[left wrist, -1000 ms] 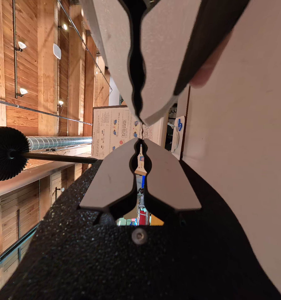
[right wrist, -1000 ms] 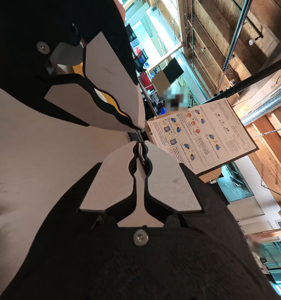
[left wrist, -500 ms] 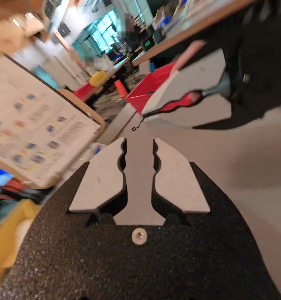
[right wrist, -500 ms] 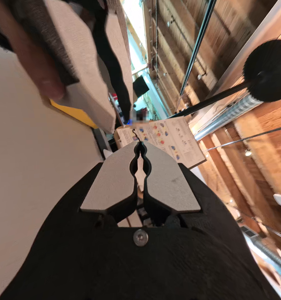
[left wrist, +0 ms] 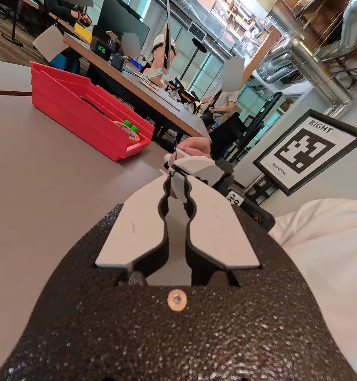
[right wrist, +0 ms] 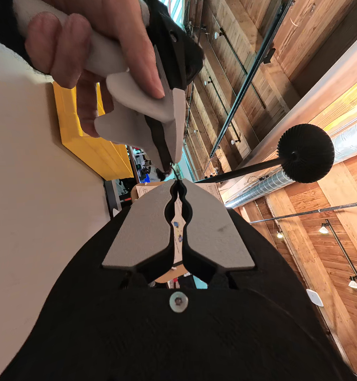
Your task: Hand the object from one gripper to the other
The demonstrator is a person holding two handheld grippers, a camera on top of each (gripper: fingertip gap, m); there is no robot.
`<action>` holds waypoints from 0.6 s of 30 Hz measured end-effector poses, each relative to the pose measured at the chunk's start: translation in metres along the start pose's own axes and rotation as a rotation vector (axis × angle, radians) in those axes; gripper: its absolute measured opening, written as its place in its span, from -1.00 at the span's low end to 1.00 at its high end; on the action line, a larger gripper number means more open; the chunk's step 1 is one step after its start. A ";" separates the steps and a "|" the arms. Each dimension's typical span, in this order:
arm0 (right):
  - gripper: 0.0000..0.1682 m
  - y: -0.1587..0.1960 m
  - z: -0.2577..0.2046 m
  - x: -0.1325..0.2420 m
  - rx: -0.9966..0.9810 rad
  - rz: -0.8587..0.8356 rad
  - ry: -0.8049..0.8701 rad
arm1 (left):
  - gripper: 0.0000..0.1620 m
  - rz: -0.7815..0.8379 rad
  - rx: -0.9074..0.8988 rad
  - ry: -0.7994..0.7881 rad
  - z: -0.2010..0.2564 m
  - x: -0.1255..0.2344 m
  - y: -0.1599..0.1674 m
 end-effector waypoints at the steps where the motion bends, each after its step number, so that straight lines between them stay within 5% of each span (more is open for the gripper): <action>1: -1.00 0.000 -0.001 0.000 -0.004 0.002 -0.005 | -0.88 -0.002 0.016 0.000 -0.001 0.001 0.000; 13: -1.00 0.003 -0.007 -0.001 0.016 -0.014 -0.054 | -0.99 0.014 0.126 0.002 -0.013 -0.001 0.005; 16: -0.97 0.007 -0.010 -0.001 -0.135 -0.017 -0.060 | -0.99 0.013 0.024 -0.055 -0.016 -0.001 0.004; 18: -0.70 0.007 -0.005 -0.001 -0.341 0.028 -0.036 | -0.99 0.043 -0.094 -0.121 -0.021 0.003 -0.002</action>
Point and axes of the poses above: each gripper's, where its closed fingertips meet, x back along the fingers, y out of its underside, z = x × y across the jaws, the point moved 4 cm from there along x, back along the fingers, and after that the axes turned 11 degrees about z, right-handed, at the moved point
